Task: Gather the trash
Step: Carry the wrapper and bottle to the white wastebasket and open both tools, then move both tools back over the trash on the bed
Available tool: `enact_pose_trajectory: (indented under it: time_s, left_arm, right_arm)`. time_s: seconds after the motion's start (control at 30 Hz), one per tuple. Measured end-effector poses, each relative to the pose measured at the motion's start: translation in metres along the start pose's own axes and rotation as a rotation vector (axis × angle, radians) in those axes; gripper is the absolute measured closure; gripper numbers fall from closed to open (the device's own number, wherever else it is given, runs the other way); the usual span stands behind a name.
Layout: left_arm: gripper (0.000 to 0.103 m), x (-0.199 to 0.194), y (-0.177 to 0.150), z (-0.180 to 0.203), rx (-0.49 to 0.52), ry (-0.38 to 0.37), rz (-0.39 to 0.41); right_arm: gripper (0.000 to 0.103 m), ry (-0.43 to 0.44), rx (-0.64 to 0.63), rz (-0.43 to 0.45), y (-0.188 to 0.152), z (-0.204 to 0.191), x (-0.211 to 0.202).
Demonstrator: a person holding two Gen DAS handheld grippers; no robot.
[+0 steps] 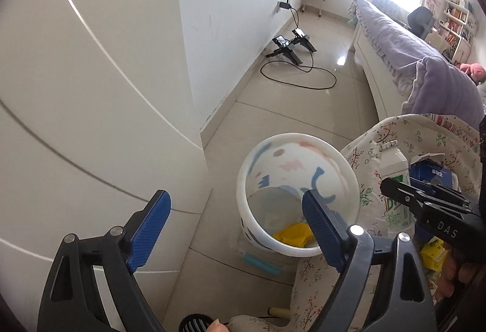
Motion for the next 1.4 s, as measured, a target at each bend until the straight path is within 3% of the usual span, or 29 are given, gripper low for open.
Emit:
enact_pose_trajectory:
  time_s: [0.27, 0.3, 0.33, 0.4, 0.93, 1.4]
  left_arm:
    - [0.012, -0.004, -0.002, -0.003, 0.015, 0.011, 0.002]
    - [0.012, -0.004, -0.002, -0.002, 0.015, 0.011, 0.0]
    - [0.012, -0.004, -0.003, -0.002, 0.015, 0.011, -0.003]
    - [0.012, -0.003, -0.004, -0.002, 0.013, 0.01, -0.009]
    - [0.002, -0.013, -0.02, 0.017, 0.033, -0.036, -0.028]
    - [0.002, -0.045, -0.043, 0.067, 0.109, -0.121, -0.015]
  right_arm:
    - [0.061, 0.047, 0.015, 0.002, 0.004, -0.008, 0.024]
    - [0.057, 0.06, 0.016, 0.013, 0.005, -0.009, 0.023]
    - [0.04, 0.074, 0.02, 0.023, 0.006, -0.009, 0.023]
    - [0.017, 0.083, 0.046, 0.045, 0.008, -0.007, 0.02]
    - [0.015, -0.115, 0.048, 0.083, -0.015, 0.023, -0.063]
    - [0.012, -0.22, 0.12, 0.109, -0.068, 0.081, -0.138]
Point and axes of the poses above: each gripper's, at about its wrist camera, not at the fingertips, and x roughly the way its jaws point, z to its right, y to its top, the point moved 9 cm from there along x, roughly the way its jaws point, and after that the axes turned 9 degrees about -z, right-handed, at the moved point
